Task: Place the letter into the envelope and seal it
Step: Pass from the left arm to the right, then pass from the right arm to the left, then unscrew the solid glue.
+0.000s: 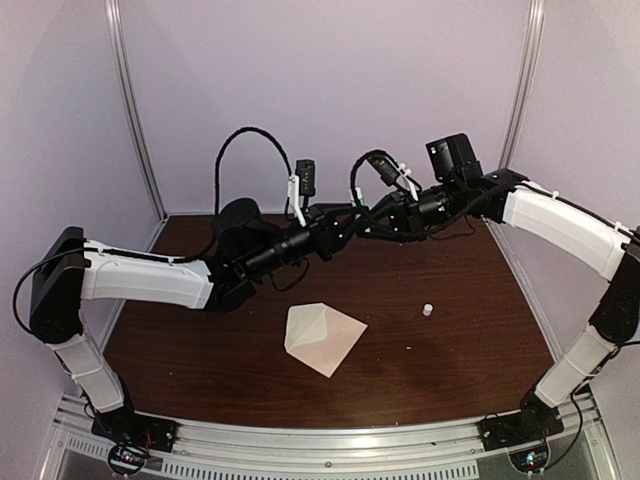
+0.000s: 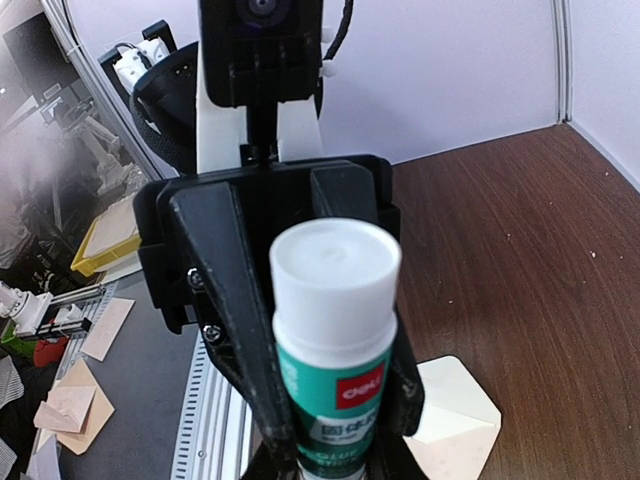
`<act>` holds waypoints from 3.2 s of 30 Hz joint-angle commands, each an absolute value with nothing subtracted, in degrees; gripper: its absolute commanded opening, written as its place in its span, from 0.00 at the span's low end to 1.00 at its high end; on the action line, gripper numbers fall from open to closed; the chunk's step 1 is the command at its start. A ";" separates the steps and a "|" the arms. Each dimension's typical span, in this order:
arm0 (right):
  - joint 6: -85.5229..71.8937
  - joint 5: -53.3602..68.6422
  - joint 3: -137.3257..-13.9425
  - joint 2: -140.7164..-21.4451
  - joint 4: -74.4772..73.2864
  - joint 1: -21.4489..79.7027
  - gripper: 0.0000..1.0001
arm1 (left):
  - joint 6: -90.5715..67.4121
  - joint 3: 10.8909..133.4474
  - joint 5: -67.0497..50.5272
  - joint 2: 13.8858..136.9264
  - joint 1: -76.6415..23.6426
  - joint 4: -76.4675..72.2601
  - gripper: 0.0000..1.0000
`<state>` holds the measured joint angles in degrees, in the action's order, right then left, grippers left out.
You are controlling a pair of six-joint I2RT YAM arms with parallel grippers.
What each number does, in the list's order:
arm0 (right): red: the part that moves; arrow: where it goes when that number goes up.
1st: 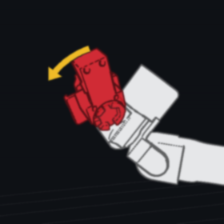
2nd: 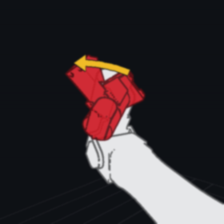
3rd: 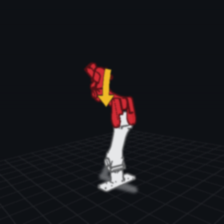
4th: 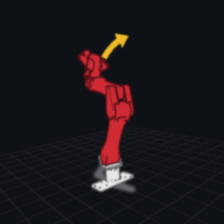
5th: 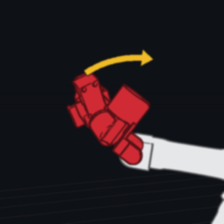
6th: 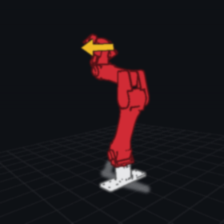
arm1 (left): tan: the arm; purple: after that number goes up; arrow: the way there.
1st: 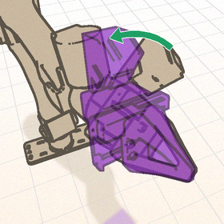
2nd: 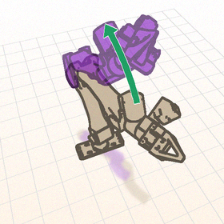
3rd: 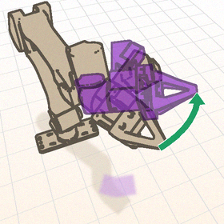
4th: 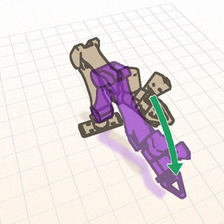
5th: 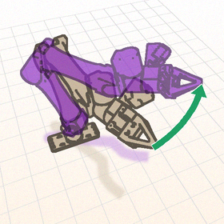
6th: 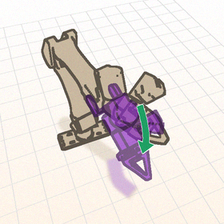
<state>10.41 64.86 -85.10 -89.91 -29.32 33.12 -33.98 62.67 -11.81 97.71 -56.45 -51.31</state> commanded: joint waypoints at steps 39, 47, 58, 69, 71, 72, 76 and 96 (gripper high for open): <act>15.81 67.66 -85.19 -89.04 -34.97 29.78 0.35 | -33.64 63.03 -20.69 96.25 -53.68 -52.94 0.00; 14.14 36.32 -84.58 -86.41 -33.86 34.96 0.46 | -37.50 58.63 -1.18 95.72 -54.63 -60.18 0.00; 12.55 20.33 -95.06 -92.86 -36.09 42.35 0.50 | -43.60 58.32 4.76 96.59 -55.19 -62.05 0.00; 14.12 24.34 -96.87 -93.08 -36.56 43.46 0.42 | -44.12 57.67 4.31 96.55 -55.18 -62.09 0.00; 15.08 25.42 -96.93 -93.08 -36.99 44.11 0.42 | -44.05 57.66 4.43 96.67 -55.12 -62.31 0.00; 15.53 26.08 -96.94 -93.20 -37.19 44.35 0.42 | -44.10 57.66 4.42 96.72 -55.12 -62.31 0.00; 16.14 26.70 -97.03 -93.22 -37.35 45.05 0.42 | -44.10 57.74 4.43 96.85 -55.18 -62.58 0.00; 15.63 24.49 -97.97 -93.50 -36.42 45.09 0.33 | -44.29 57.30 3.60 96.75 -55.19 -62.14 0.00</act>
